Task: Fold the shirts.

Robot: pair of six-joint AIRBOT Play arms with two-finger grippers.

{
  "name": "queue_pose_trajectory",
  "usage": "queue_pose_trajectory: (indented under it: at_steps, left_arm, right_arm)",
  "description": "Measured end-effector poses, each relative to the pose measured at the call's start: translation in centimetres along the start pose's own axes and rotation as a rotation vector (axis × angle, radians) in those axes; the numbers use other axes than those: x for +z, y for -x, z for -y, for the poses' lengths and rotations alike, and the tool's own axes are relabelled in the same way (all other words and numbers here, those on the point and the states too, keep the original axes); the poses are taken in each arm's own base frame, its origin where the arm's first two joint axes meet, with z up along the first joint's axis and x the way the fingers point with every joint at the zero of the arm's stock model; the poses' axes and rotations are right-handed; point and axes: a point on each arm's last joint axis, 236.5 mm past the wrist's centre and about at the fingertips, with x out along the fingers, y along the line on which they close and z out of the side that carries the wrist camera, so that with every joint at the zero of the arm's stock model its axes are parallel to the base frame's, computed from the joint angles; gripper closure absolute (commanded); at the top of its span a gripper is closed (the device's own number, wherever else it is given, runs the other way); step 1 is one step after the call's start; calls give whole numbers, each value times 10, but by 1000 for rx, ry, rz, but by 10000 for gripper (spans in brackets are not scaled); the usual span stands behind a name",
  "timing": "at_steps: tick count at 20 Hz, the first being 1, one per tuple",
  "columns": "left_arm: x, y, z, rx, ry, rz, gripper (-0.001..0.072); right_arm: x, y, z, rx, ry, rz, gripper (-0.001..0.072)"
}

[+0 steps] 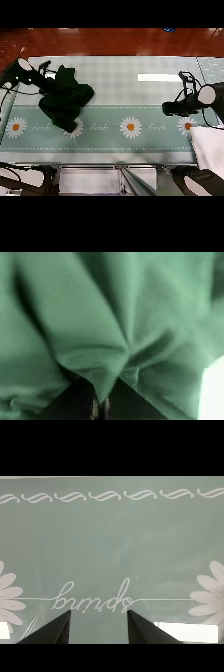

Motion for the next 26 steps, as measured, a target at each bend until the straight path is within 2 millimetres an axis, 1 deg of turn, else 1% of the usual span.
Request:
queue_pose_trajectory:
  at_steps: [1,3,4,5,7,9,12,14,15,16,17,18,20,22,25,26]
  left_arm:
    - [15,19,8,-5,-24,49,691]
    - [42,72,33,-23,-83,168,691]
    - [57,106,49,-30,-119,253,691]
    - [66,139,64,-36,-153,328,691]
    - [75,209,94,-45,-214,487,691]
    - [70,277,123,-50,-275,638,691]
    - [48,357,157,-54,-346,826,691]
    - [28,399,174,-56,-383,933,691]
    - [17,417,183,-61,-400,977,691]
    - [7,428,190,-66,-417,1007,691]
    - [-5,432,198,-76,-434,1015,691]
    - [-15,429,206,-89,-453,1000,691]
    - [-34,408,226,-134,-499,935,691]
    - [-51,366,248,-188,-552,816,691]
    - [-75,289,282,-264,-624,624,691]
    - [-84,259,292,-284,-643,553,691]
  right_arm:
    - [0,2,0,2,0,5,302]
    - [2,11,-1,10,0,36,302]
    - [3,19,-2,17,-1,63,302]
    - [5,27,-3,25,-3,92,302]
    - [7,46,-4,43,-9,157,301]
    - [7,67,-5,62,-17,223,302]
    - [3,96,-6,91,-29,312,302]
    - [-2,113,-6,107,-36,359,302]
    - [-5,120,-6,115,-38,379,302]
    - [-7,126,-6,123,-39,396,302]
    - [-10,132,-7,134,-41,411,302]
    - [-13,138,-8,147,-41,427,302]
    - [-16,147,-10,165,-43,451,302]
    - [-20,151,-11,176,-43,462,302]
    - [-22,155,-14,193,-46,467,302]
    - [-23,155,-14,196,-45,468,302]
